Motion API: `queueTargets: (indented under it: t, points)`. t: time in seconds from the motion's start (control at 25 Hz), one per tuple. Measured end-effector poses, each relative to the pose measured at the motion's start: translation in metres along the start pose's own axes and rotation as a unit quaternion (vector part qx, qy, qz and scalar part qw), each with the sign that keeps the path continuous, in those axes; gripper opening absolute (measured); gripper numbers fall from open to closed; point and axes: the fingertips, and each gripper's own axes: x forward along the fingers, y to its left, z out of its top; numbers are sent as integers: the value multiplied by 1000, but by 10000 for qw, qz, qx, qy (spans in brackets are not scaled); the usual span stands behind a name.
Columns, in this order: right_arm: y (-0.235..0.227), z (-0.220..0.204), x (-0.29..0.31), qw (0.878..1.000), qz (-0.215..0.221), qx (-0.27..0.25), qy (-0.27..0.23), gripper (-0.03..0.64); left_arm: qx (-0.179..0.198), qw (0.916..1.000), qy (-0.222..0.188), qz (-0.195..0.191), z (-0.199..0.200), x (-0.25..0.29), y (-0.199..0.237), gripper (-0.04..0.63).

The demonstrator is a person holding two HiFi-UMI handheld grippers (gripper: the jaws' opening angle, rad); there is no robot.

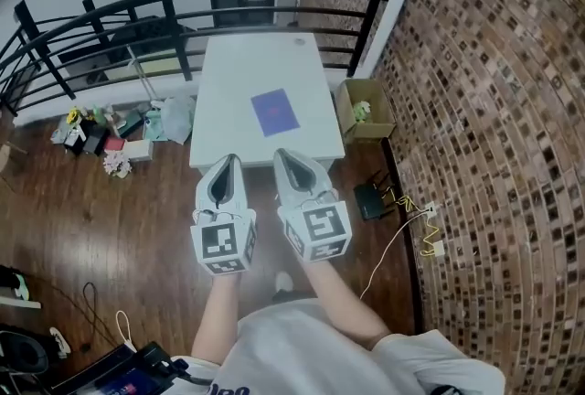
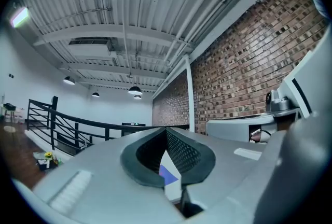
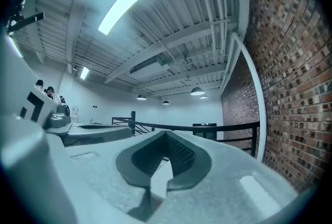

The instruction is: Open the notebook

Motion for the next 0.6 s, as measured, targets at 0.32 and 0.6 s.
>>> queueTargets:
  t: [0.32,0.6]
  points:
    - [-46,-26,54,9990,71,251,374,-9,101,9998,158,114,-13,60,7,15]
    - [-39,-29,122,9987,335,129,369,-9,87,9994,310,106,-30,120,54,15]
